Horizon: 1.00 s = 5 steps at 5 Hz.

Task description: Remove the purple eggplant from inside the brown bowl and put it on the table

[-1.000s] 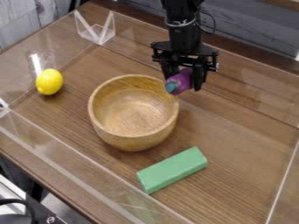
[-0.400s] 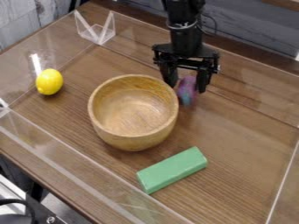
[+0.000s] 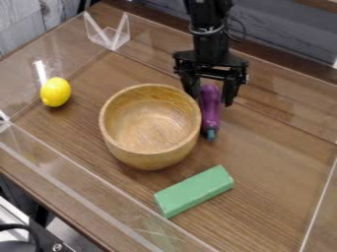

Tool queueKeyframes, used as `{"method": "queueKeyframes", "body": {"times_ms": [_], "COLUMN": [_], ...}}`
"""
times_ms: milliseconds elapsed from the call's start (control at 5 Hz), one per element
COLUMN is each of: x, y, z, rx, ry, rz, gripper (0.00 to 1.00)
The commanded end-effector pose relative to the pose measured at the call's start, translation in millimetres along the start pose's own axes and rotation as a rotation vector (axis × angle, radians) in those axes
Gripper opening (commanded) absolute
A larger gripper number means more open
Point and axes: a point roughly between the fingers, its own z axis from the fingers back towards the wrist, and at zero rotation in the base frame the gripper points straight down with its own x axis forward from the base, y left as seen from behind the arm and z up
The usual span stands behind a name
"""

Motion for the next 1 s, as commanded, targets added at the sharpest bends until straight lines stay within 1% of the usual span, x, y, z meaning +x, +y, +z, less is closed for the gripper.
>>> {"method": "queueKeyframes", "body": {"times_ms": [0,400,600,800], "x": [12.3,10.1,8.0,5.8], "y": [-5,-3,2,9], "z": [38.3,70.7,84.0,95.3], "rx": [-0.008,-0.017,-0.016,-0.013], "ry": [-0.097,-0.139,-0.157,-0.167], "rz": [-0.005,0.014,0.023,0.031], "gripper": [1.00,1.00,1.00,1.00]}}
